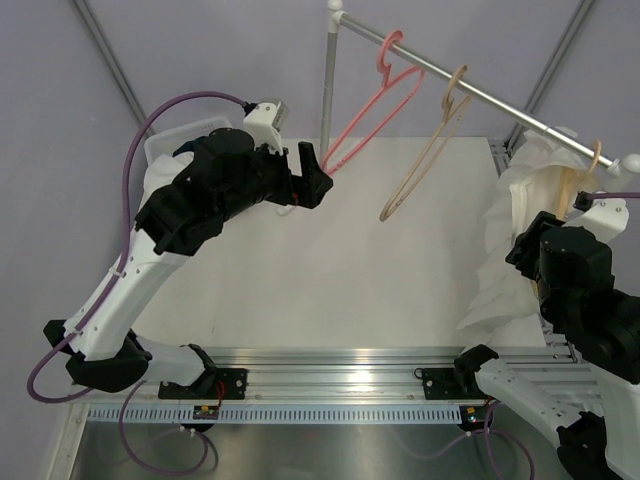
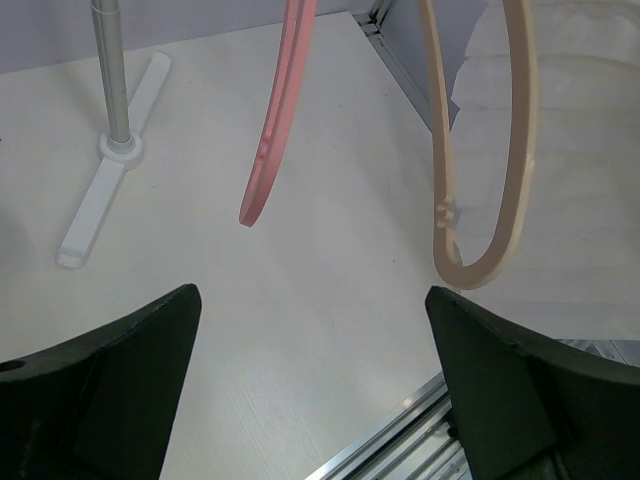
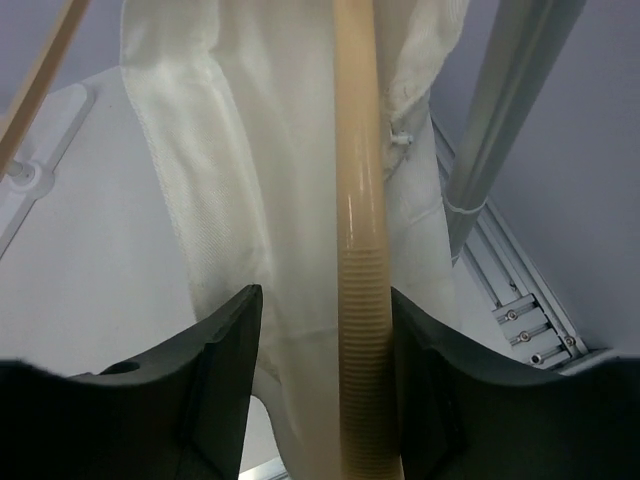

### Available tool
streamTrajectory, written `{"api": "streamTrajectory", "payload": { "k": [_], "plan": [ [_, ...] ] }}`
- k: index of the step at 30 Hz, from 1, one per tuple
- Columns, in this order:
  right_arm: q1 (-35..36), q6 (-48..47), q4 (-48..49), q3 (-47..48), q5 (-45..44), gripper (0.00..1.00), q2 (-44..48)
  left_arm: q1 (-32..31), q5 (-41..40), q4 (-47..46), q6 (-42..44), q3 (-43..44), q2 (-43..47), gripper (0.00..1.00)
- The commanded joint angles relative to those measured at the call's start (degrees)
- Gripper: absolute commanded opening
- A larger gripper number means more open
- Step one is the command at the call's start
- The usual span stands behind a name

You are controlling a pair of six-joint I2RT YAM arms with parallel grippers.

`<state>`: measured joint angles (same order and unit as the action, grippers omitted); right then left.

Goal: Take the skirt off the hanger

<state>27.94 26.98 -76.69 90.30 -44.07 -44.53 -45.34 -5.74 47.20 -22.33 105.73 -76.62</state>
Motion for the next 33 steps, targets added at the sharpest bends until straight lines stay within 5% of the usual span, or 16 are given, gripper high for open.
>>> {"api": "streamTrajectory", "payload": {
  "k": [1,13,26,33],
  "plan": [
    [-0.3,-5.2,5.2,-0.2,-1.6,0.57,-0.9,0.2,1.0,0.4,-0.8,1.5,0.9,0.99],
    [-0.3,-6.9,11.4,2.1,4.2,0.00,-3.7,0.2,0.6,0.5,-1.2,0.4,1.9,0.99],
    [-0.3,-4.7,23.1,2.3,16.4,0.00,-1.8,0.2,3.4,1.1,-0.4,3.2,-0.4,0.98],
    [-0.3,-5.2,23.2,6.7,19.0,0.00,-5.2,-0.2,13.3,0.4,1.6,4.7,-2.5,0.94]
  ]
}}
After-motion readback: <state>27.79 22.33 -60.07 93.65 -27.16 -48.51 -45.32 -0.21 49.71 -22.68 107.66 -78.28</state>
